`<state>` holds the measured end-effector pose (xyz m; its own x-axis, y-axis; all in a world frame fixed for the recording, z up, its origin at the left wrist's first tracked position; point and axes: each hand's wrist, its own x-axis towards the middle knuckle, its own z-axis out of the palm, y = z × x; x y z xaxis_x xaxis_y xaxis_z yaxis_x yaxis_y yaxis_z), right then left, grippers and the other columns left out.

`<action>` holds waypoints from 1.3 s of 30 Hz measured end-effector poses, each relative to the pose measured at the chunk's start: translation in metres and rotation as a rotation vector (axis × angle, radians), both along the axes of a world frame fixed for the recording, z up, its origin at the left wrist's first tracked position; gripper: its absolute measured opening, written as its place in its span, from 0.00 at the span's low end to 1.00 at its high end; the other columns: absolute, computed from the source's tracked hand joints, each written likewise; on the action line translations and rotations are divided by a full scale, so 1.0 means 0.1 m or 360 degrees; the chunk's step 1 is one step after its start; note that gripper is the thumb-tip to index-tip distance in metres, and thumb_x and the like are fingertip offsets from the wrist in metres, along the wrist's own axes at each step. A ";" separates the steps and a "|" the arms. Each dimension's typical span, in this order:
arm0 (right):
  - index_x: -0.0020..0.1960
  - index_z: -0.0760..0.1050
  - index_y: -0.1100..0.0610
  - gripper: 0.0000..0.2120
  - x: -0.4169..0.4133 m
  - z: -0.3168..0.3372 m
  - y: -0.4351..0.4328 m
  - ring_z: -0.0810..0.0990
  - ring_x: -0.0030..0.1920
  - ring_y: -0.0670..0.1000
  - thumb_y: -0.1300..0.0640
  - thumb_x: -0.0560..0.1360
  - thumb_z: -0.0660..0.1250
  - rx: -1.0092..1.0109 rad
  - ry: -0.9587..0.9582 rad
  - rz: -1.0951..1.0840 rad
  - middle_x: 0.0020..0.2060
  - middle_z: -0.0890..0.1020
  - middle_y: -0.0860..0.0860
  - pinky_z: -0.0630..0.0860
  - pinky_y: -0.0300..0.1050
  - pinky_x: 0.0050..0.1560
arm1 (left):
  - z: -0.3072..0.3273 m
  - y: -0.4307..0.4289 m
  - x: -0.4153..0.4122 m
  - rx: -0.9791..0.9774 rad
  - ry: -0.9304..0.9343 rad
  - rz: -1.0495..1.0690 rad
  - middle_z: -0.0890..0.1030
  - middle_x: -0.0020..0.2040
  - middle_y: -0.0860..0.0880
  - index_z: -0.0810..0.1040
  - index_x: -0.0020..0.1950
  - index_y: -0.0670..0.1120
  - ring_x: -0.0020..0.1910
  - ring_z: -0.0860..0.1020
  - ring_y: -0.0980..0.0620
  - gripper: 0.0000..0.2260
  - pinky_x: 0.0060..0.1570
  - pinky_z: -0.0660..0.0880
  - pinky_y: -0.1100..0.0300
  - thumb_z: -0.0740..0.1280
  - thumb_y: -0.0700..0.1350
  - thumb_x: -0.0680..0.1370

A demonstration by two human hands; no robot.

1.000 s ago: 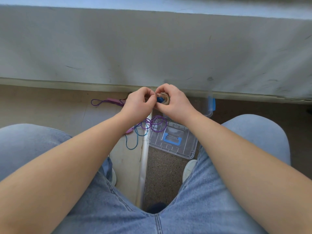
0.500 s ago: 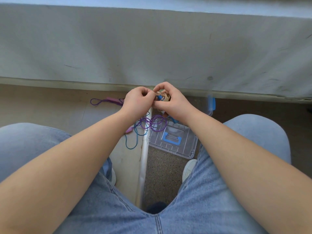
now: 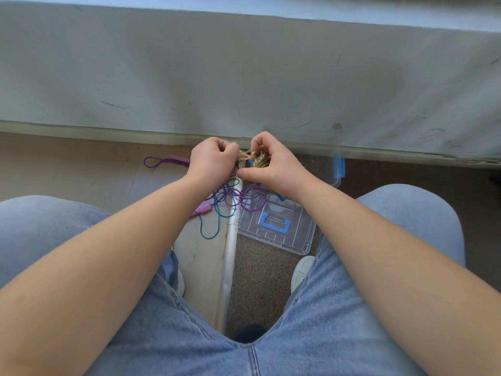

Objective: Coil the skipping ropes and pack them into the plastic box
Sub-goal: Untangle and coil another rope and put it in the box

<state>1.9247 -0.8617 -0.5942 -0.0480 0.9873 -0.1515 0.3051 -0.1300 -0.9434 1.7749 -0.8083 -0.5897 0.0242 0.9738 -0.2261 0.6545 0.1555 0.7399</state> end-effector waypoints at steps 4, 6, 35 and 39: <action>0.46 0.67 0.51 0.20 0.00 0.00 -0.01 0.72 0.33 0.43 0.54 0.67 0.79 -0.0027 -0.0083 0.0033 0.38 0.77 0.46 0.74 0.40 0.37 | 0.01 0.01 -0.02 0.0047 0.0033 -0.0020 0.78 0.31 0.52 0.80 0.38 0.43 0.37 0.75 0.50 0.11 0.35 0.69 0.60 0.62 0.47 0.75; 0.46 0.68 0.51 0.20 0.02 0.00 -0.01 0.73 0.35 0.43 0.54 0.67 0.79 -0.0017 -0.0095 0.0003 0.41 0.76 0.46 0.73 0.39 0.38 | -0.01 -0.01 -0.01 -0.0017 -0.0103 -0.0047 0.80 0.32 0.52 0.79 0.39 0.47 0.36 0.77 0.51 0.09 0.40 0.75 0.57 0.61 0.47 0.74; 0.51 0.75 0.51 0.18 0.03 0.02 -0.05 0.79 0.39 0.43 0.53 0.68 0.81 -0.0100 -0.0156 0.0239 0.43 0.80 0.46 0.79 0.43 0.48 | -0.18 0.11 -0.22 -0.0119 -0.0317 0.0106 0.81 0.36 0.47 0.72 0.38 0.47 0.33 0.82 0.48 0.08 0.34 0.82 0.57 0.67 0.36 0.72; 0.49 0.75 0.45 0.16 0.09 -0.07 0.01 0.80 0.44 0.46 0.49 0.67 0.79 -0.0097 -0.0348 -0.0073 0.44 0.81 0.44 0.77 0.43 0.46 | -0.18 0.07 -0.15 -0.0336 -0.0544 -0.0154 0.82 0.42 0.47 0.79 0.47 0.46 0.39 0.81 0.52 0.04 0.42 0.81 0.56 0.71 0.38 0.75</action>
